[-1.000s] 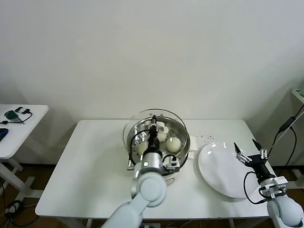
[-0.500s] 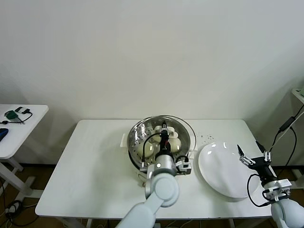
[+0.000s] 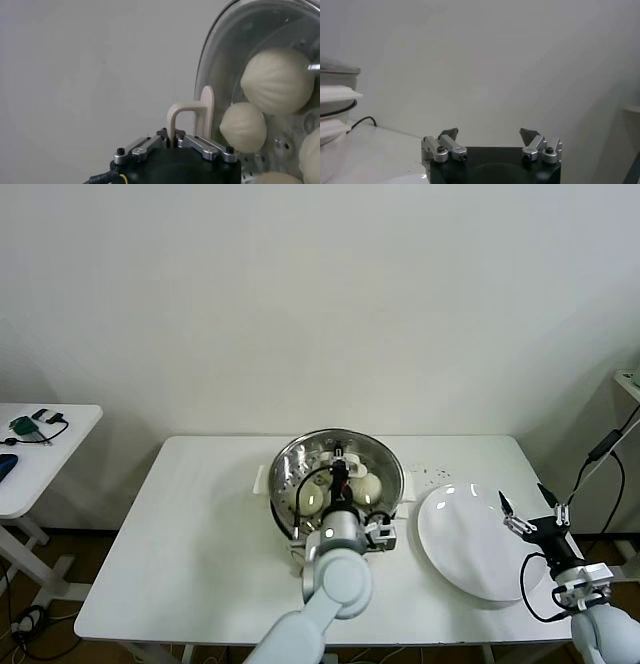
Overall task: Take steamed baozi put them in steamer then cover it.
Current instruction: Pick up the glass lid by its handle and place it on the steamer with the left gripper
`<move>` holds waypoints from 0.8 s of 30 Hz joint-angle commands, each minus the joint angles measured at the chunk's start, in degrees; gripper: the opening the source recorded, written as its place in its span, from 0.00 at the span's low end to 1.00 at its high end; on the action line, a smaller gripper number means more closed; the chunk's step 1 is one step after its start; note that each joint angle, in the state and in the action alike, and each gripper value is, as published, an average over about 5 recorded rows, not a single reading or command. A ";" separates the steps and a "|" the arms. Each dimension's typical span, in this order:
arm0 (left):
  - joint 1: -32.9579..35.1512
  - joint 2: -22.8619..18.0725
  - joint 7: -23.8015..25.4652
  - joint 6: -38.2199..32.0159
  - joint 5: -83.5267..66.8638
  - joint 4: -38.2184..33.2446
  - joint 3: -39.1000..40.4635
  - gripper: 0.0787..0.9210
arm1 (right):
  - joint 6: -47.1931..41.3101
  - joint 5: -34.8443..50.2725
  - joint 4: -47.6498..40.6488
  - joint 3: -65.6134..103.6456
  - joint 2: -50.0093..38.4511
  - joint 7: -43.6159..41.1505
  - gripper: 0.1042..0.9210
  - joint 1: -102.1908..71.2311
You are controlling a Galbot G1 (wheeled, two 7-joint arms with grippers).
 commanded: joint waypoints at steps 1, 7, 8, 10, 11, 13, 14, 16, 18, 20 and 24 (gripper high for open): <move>0.19 -0.48 -1.46 2.81 -0.61 0.65 -1.32 0.09 | 0.13 -0.26 -0.04 0.20 0.03 -0.28 0.88 -0.15; -0.24 0.02 -2.14 2.81 -1.60 0.96 -1.31 0.09 | 0.29 -0.44 -0.26 0.35 0.06 -0.59 0.88 -0.15; -0.24 0.09 -2.40 2.81 -1.88 1.12 -1.28 0.09 | 0.33 -0.51 -0.30 0.36 0.09 -0.66 0.88 -0.14; -0.21 0.24 -2.90 2.81 -2.38 1.34 -1.23 0.09 | 0.41 -0.63 -0.40 0.39 0.14 -0.83 0.88 -0.15; -0.19 0.32 -3.03 2.81 -2.51 1.38 -1.20 0.09 | 0.45 -0.68 -0.46 0.41 0.16 -0.91 0.88 -0.15; -0.10 0.45 -3.10 2.81 -2.54 1.37 -1.16 0.09 | 0.50 -0.72 -0.60 0.45 0.18 -1.06 0.88 -0.13; -0.06 0.51 -3.11 2.81 -2.52 1.36 -1.17 0.09 | 0.52 -0.73 -0.66 0.46 0.18 -1.12 0.88 -0.11; 0.03 0.70 -3.13 2.81 -2.54 1.36 -1.21 0.09 | 0.57 -0.75 -0.77 0.46 0.18 -1.21 0.88 -0.03; 0.15 0.88 -3.37 2.81 -2.57 1.35 -1.20 0.09 | 0.60 -0.75 -0.85 0.46 0.19 -1.27 0.88 0.07; 0.25 1.11 -3.99 2.81 -2.49 1.43 -0.97 0.09 | 0.60 -0.74 -0.91 0.48 0.19 -1.36 0.88 0.14; 0.67 1.29 -4.17 2.67 -1.82 1.36 -0.76 0.09 | 0.54 -0.71 -0.95 0.54 0.04 -1.50 0.88 0.19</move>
